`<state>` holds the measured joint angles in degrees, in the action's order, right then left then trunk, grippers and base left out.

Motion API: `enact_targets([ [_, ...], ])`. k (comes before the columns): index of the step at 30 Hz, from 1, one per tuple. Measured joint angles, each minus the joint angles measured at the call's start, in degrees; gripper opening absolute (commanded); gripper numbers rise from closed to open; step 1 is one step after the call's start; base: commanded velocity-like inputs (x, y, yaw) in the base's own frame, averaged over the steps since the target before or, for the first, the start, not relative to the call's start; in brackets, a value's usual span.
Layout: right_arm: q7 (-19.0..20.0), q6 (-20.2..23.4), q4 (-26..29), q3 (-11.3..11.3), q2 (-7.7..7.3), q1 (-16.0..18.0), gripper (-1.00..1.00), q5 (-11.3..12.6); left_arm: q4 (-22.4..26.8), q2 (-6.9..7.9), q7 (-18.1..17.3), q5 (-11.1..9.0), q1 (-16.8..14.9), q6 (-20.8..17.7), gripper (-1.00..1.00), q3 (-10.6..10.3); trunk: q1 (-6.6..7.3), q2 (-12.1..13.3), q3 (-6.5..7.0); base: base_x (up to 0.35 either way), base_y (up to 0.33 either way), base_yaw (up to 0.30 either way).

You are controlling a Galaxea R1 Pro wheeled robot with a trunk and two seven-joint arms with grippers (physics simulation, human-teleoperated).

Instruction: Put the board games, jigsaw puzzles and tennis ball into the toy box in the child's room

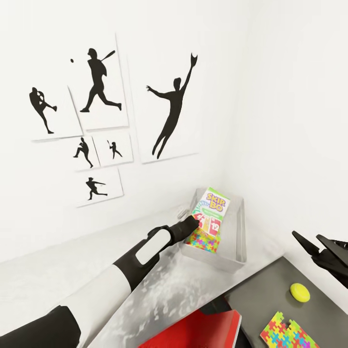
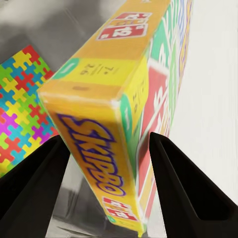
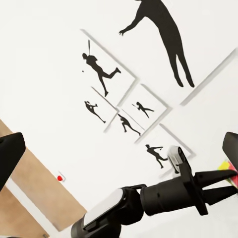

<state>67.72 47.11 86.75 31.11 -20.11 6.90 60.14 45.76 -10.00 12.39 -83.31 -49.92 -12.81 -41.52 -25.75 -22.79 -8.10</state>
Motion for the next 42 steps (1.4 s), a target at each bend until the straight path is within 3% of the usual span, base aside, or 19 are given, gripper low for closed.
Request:
enact_targets([
  [12,0.0,0.0,0.0,0.0,0.06,0.0,1.00,0.0,2.3,0.00,0.2,-0.1,0.0,0.4,-1.00,-0.3,0.00,0.0,-1.14,0.000,0.000,0.000],
  [19,0.0,0.0,0.0,0.0,0.01,0.0,1.00,0.0,4.0,0.00,0.9,-0.1,0.0,2.7,-1.00,-2.8,0.00,0.0,-1.80,0.000,0.000,0.000],
  [30,0.0,0.0,0.0,0.1,0.00,0.0,1.00,0.0,9.0,0.00,8.4,-0.2,0.0,3.8,-1.00,-3.8,0.00,0.0,-2.84,0.000,0.000,0.000],
  [42,0.0,0.0,0.0,0.1,0.00,0.0,1.00,0.0,9.9,0.00,9.1,-0.4,0.0,4.5,-1.00,-4.0,0.00,0.0,-3.97,0.000,0.000,0.000],
])
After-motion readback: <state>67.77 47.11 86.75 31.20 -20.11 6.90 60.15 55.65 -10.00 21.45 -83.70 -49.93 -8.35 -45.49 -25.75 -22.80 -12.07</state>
